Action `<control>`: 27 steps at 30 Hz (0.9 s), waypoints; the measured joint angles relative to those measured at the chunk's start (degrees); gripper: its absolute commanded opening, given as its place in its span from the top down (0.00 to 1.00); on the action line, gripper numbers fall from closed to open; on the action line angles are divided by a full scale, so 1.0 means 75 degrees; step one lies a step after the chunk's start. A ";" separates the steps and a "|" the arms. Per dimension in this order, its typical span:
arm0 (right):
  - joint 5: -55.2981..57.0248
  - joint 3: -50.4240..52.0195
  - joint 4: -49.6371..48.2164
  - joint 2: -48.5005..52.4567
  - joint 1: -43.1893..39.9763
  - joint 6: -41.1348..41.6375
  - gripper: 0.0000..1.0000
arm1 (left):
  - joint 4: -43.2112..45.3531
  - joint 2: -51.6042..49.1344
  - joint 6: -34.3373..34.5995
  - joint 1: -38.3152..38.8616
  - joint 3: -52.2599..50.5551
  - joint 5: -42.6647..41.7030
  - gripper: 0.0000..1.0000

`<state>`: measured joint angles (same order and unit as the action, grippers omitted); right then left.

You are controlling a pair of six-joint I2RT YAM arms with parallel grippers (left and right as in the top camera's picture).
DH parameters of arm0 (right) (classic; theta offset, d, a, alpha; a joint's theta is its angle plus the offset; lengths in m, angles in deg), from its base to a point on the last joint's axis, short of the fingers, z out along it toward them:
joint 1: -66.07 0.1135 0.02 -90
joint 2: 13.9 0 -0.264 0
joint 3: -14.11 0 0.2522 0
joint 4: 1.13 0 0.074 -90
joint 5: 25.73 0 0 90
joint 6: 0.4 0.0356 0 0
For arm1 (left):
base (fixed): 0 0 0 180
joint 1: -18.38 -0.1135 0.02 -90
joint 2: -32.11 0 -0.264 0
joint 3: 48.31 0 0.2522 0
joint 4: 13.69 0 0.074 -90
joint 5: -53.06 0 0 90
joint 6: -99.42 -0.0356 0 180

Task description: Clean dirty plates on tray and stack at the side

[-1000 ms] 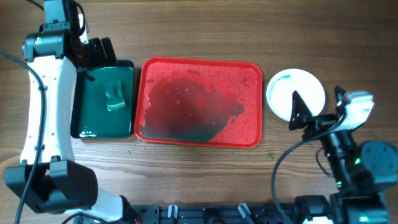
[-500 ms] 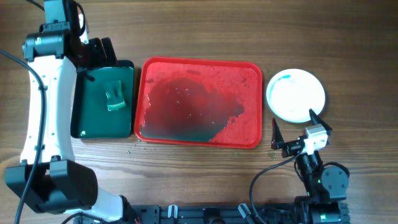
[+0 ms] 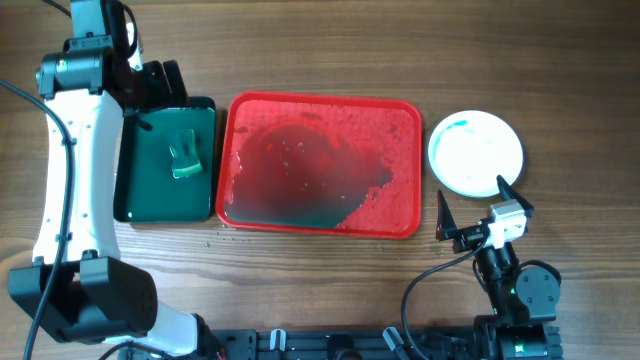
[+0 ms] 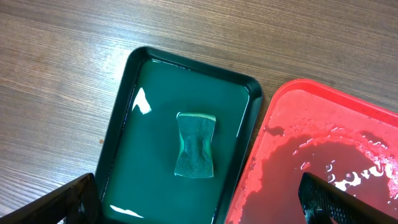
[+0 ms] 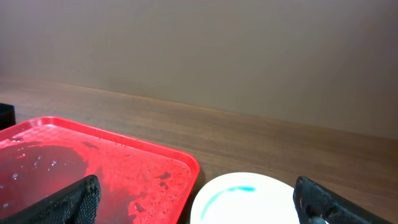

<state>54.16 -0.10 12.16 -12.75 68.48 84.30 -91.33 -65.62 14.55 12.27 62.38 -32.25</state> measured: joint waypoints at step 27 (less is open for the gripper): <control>0.0000 0.0003 -0.0009 0.0003 0.0000 -0.0006 0.00 | 0.2952 0.6773 -0.0079 0.0705 -0.3372 0.0356 0.00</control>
<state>54.16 -0.08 12.10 -12.73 68.48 84.26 -69.19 -14.83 13.96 17.56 37.09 -29.58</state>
